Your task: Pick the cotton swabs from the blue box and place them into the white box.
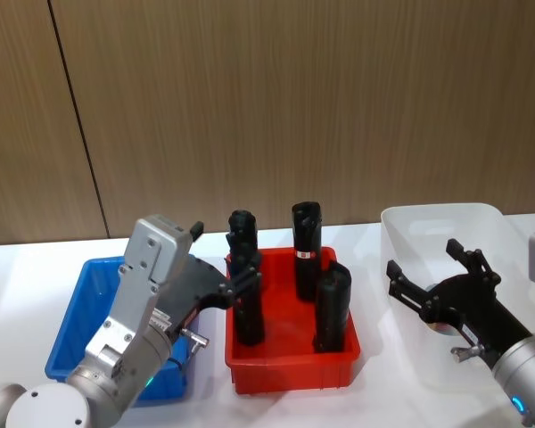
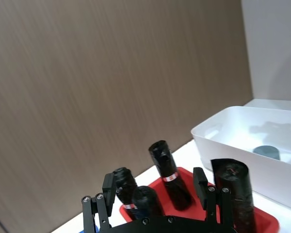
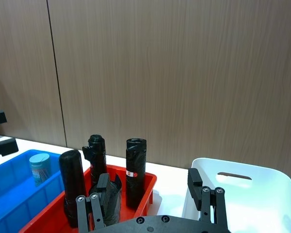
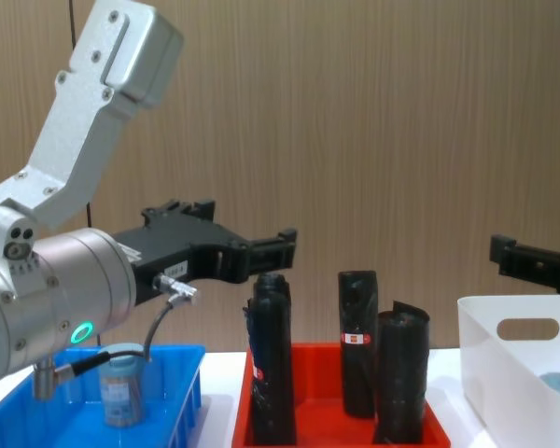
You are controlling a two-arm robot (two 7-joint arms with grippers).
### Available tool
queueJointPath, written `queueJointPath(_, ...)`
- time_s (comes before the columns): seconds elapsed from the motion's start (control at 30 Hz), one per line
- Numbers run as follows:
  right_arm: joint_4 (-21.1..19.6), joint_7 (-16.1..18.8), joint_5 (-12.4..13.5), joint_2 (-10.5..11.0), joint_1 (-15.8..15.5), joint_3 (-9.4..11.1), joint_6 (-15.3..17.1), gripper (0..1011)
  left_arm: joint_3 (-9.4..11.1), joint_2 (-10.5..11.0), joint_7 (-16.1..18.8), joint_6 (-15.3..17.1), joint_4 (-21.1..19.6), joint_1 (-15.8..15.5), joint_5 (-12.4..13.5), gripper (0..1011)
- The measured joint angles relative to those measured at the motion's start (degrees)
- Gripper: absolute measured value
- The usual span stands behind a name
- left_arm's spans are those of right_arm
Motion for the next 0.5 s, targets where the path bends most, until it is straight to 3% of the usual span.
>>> queueJointPath(0.2, 0.0, 0.0, 0.0, 0.0, 0.0, 0.0, 0.0, 1002, 0.3, 0.0, 3.5, -0.4, -1.0, 0.9, 0.9, 1004)
queueJointPath(0.5, 0.0, 0.0, 0.0, 0.0, 0.0, 0.0, 0.0, 1002, 0.5, 0.0, 4.9, -0.6, -1.5, 1.2, 1.3, 1004)
